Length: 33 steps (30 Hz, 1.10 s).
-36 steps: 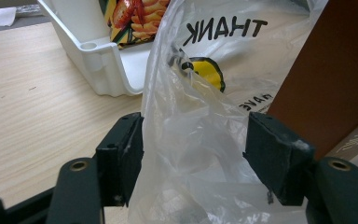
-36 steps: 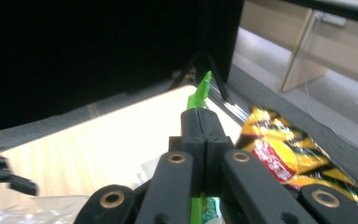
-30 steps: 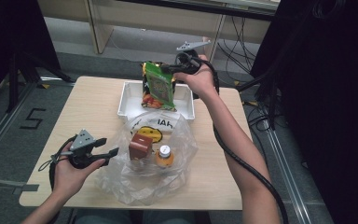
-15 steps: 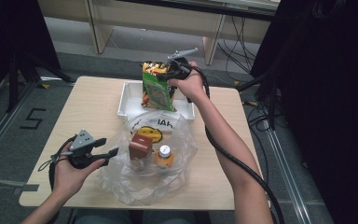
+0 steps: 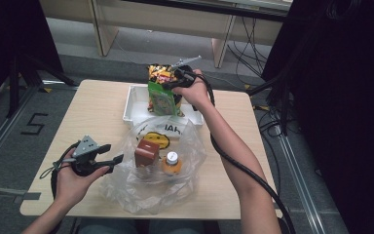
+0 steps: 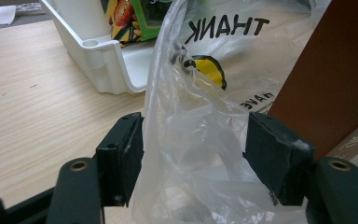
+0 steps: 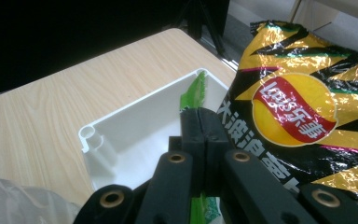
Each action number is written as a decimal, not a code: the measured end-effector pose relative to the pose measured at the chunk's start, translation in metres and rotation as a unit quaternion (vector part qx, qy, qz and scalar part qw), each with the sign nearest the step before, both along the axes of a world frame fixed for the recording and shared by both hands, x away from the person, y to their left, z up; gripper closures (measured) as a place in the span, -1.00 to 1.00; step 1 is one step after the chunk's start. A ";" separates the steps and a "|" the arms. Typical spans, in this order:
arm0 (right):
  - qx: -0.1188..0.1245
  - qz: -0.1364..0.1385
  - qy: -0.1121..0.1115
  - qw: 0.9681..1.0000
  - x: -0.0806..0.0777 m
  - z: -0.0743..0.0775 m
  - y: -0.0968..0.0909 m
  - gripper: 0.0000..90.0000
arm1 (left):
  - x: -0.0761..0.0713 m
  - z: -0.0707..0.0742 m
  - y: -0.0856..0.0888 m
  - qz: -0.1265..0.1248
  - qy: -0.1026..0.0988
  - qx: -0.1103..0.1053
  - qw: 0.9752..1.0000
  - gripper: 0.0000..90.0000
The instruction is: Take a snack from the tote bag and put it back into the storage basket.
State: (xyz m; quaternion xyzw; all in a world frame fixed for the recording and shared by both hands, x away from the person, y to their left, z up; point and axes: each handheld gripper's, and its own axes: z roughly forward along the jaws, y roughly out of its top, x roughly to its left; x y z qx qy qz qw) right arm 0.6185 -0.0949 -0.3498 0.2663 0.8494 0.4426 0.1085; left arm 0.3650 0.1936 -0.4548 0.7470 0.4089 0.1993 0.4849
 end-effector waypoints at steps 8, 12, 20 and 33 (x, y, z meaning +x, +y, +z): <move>-0.014 -0.008 0.007 1.000 0.004 -0.013 -0.001 1.00 | 0.000 0.000 0.000 -0.001 0.001 0.000 1.000 -0.19; -0.011 -0.011 0.007 1.000 0.005 -0.018 0.000 1.00 | 0.000 0.000 0.000 0.000 0.001 0.001 1.000 -0.19; -0.038 -0.013 0.002 0.999 0.006 -0.022 -0.001 1.00 | 0.000 0.000 0.000 0.000 0.001 -0.001 1.000 -0.19; -0.063 -0.031 -0.020 0.997 0.009 -0.034 -0.005 0.99 | 0.000 0.000 0.000 0.000 0.001 0.002 1.000 -0.19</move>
